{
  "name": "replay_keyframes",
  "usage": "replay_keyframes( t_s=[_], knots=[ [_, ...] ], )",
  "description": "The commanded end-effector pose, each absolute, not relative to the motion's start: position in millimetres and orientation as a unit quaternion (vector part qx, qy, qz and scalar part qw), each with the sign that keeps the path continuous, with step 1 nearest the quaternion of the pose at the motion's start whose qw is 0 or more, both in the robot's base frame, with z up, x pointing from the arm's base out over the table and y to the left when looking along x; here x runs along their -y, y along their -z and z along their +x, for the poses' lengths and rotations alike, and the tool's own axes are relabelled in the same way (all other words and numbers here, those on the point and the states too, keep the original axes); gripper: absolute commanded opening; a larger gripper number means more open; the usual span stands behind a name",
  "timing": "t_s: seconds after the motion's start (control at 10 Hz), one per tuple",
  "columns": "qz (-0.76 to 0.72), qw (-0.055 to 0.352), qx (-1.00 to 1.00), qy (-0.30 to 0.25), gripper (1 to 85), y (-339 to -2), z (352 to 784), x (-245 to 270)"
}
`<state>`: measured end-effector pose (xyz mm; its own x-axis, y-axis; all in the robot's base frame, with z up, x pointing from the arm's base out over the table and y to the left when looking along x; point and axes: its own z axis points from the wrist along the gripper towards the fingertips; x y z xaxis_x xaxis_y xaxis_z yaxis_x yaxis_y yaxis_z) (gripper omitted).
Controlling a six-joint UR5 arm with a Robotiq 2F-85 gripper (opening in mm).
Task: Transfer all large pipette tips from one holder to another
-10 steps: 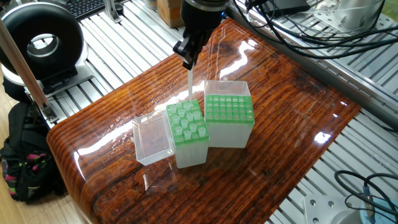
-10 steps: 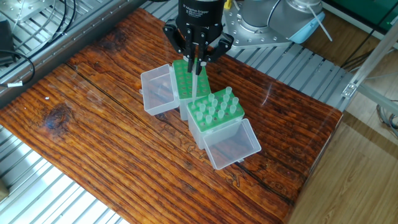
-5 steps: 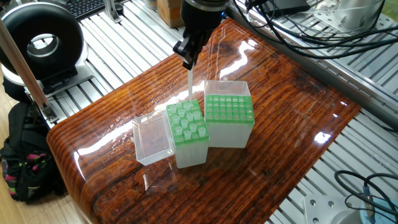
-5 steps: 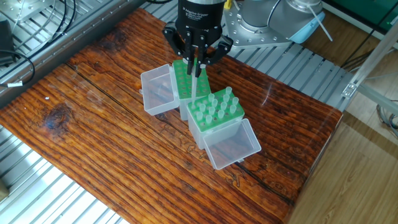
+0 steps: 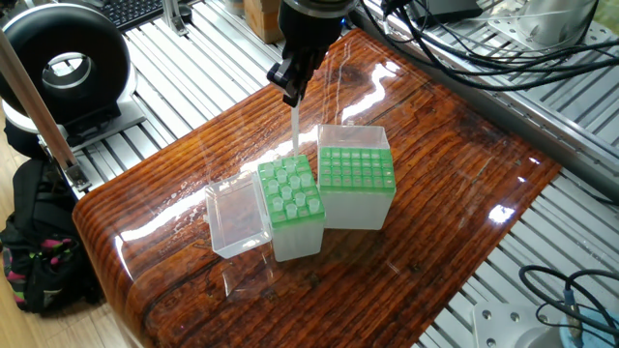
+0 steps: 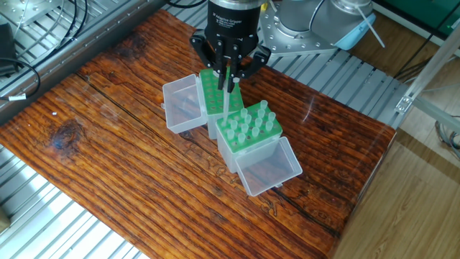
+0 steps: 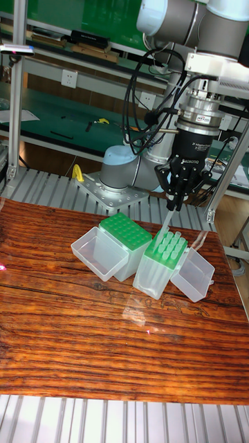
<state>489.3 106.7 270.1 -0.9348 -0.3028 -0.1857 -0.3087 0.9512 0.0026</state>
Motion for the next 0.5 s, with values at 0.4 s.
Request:
replay_keyframes(
  t_s=[0.4],
  knots=[
    [-0.161,0.093,-0.982,-0.017,8.7,-266.0,489.0,-103.8]
  ],
)
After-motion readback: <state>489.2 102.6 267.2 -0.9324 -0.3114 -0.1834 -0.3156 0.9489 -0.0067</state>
